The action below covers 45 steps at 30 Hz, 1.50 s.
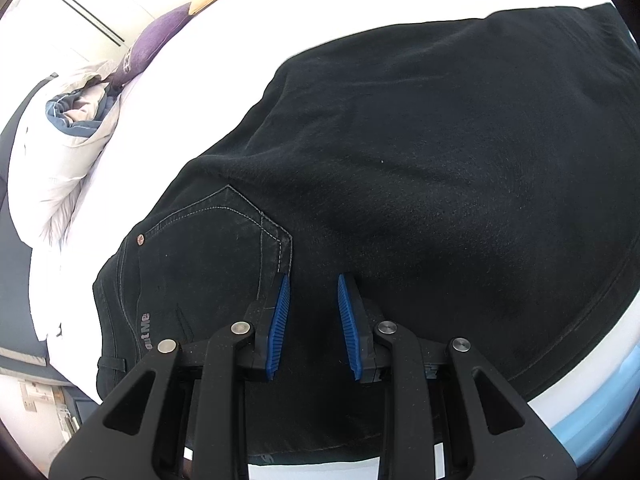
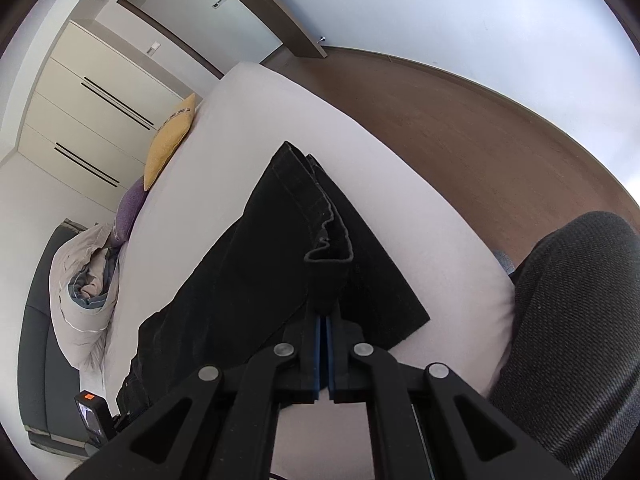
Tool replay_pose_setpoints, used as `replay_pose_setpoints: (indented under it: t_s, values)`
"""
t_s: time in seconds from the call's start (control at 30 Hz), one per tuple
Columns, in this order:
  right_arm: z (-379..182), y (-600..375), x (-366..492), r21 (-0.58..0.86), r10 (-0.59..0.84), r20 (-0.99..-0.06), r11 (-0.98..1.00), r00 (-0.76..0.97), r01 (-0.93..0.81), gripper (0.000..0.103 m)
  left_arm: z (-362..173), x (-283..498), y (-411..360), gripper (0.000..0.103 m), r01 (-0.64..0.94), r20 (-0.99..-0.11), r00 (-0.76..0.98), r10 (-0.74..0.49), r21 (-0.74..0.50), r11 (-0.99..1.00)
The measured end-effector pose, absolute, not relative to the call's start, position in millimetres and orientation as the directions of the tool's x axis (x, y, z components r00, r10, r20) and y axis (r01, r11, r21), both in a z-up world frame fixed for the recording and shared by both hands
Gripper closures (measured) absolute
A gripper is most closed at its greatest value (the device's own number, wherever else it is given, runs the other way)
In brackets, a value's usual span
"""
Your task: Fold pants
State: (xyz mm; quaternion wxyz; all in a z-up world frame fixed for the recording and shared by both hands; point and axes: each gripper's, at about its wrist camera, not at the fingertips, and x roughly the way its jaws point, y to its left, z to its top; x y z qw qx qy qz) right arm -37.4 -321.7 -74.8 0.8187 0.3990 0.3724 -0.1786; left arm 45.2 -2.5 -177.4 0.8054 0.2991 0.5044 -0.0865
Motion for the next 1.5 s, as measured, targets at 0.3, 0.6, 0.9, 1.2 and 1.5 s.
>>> replay_pose_setpoints:
  t_s: [0.3,0.6,0.9,1.2,1.5]
  values:
    - [-110,-329,-42,0.517,0.041,-0.779,0.607,0.626,0.603,0.101,-174,45,-2,0.079,0.431,-0.863,0.479,0.160,0.390,0.814]
    - [-61,-350,-66,0.371,-0.137,-0.810,0.632,0.570,0.680,0.071,-138,35,8,0.079,0.425,-0.870,0.491,0.038,0.278,0.862]
    - [-57,-306,49,0.673,0.364,-0.593,0.714,0.718,0.194,0.048,-130,66,-28,0.078,0.435,-0.880,0.470,-0.075,0.156,0.887]
    - [-128,-360,85,0.631,0.277,-0.688,0.684,0.671,0.365,0.103,-149,82,7,0.077,0.350,-0.912,0.403,-0.076,0.077,0.934]
    - [-71,-326,54,0.682,0.361,-0.611,0.693,0.705,0.236,0.051,-120,138,-9,0.077,0.387,-0.892,0.417,-0.174,0.001,0.922]
